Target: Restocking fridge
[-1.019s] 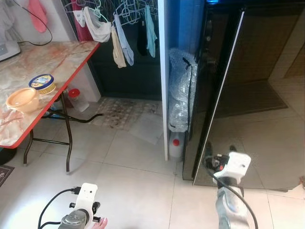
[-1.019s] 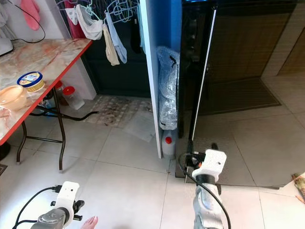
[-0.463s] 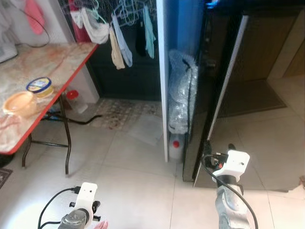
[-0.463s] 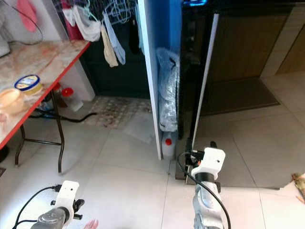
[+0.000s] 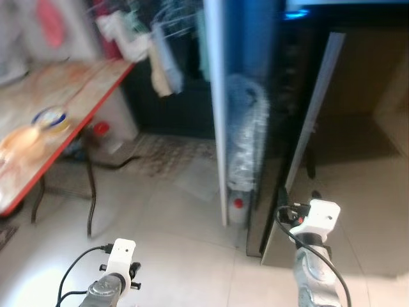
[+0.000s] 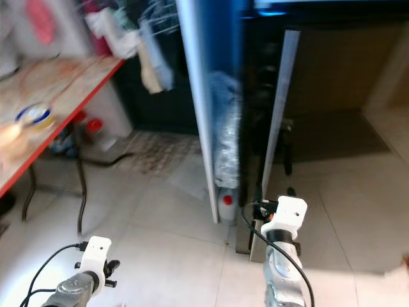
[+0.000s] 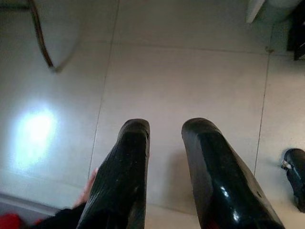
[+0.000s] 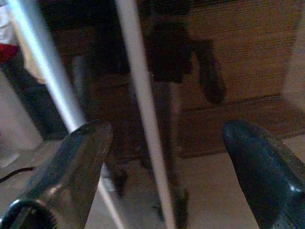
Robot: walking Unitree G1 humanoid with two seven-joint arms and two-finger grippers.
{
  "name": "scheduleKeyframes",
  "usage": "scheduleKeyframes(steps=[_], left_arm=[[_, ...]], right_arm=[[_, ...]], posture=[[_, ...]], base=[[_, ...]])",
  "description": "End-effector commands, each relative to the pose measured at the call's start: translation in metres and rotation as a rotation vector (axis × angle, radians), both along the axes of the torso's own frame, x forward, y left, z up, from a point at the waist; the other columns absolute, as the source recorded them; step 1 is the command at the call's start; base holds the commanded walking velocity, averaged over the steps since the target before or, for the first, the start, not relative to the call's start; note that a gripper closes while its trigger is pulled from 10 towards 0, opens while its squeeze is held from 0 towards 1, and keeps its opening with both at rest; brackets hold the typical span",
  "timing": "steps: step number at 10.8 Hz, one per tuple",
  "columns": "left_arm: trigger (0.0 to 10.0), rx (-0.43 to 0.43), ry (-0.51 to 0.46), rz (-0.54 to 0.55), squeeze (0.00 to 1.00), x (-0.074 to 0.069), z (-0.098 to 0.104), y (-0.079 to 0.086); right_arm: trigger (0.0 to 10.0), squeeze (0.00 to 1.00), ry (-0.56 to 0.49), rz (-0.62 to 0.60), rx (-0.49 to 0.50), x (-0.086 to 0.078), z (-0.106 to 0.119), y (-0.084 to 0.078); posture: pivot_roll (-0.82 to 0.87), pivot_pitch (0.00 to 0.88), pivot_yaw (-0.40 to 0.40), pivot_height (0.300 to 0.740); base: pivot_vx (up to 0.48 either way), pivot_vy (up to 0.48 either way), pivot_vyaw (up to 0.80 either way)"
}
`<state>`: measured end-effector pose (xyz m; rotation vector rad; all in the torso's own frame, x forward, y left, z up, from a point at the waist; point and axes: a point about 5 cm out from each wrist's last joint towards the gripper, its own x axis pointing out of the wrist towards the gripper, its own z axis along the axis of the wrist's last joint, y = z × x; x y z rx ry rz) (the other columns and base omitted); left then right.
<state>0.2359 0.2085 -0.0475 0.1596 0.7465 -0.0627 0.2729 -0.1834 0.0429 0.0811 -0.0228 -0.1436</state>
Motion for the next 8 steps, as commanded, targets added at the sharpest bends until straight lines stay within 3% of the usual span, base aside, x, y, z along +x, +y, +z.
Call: scheduleKeyframes(steps=[1, 8], left_arm=[[10.0, 0.009, 0.018, 0.031, 0.00, -0.0071, -0.0026, 0.0107], [10.0, 0.001, 0.014, 0.036, 0.00, -0.0061, -0.0020, 0.0106]], right_arm=[[10.0, 0.00, 0.010, 0.016, 0.004, -0.0014, -0.0022, 0.0068], [10.0, 0.00, 0.001, -0.004, 0.001, -0.0002, 0.0005, 0.0051]], posture=[[-0.22, 0.025, 0.130, 0.740], [-0.22, 0.035, 0.130, 0.740]], base=[[0.000, 0.000, 0.00], [0.000, 0.000, 0.00]])
